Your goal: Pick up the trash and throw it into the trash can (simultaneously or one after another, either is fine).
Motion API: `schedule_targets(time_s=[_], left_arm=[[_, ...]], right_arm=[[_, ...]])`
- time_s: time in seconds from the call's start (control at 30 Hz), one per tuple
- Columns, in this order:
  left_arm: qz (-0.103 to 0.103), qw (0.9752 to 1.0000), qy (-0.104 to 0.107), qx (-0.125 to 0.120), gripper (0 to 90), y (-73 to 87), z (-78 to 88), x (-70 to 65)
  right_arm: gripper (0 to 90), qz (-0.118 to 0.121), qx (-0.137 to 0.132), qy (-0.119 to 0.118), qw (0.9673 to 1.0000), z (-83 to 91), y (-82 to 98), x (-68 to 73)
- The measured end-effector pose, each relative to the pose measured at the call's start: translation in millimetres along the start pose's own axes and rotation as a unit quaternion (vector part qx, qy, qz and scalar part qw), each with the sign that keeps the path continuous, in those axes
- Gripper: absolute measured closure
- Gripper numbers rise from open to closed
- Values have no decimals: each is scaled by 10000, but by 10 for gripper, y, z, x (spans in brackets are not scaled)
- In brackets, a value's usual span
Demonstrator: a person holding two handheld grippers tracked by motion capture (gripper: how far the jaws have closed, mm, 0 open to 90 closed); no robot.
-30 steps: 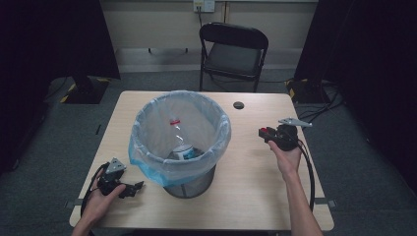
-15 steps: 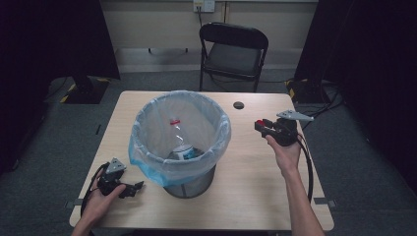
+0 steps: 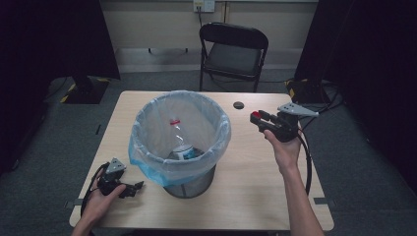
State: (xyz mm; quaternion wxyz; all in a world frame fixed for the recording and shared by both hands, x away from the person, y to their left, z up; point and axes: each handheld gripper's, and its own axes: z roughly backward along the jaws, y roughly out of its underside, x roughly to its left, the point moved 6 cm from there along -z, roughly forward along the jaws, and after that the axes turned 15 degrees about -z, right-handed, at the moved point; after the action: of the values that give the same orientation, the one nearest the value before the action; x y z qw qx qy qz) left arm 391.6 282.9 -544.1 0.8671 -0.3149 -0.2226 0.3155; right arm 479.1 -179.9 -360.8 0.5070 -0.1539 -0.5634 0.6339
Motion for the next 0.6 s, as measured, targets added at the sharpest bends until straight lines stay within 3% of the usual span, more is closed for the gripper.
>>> schedule_targets(time_s=[0.6], left_arm=[[4,10000,1,1,0,0,0,-1]], right_arm=[[597,119,-202,-687,9974,170,-317,472]])
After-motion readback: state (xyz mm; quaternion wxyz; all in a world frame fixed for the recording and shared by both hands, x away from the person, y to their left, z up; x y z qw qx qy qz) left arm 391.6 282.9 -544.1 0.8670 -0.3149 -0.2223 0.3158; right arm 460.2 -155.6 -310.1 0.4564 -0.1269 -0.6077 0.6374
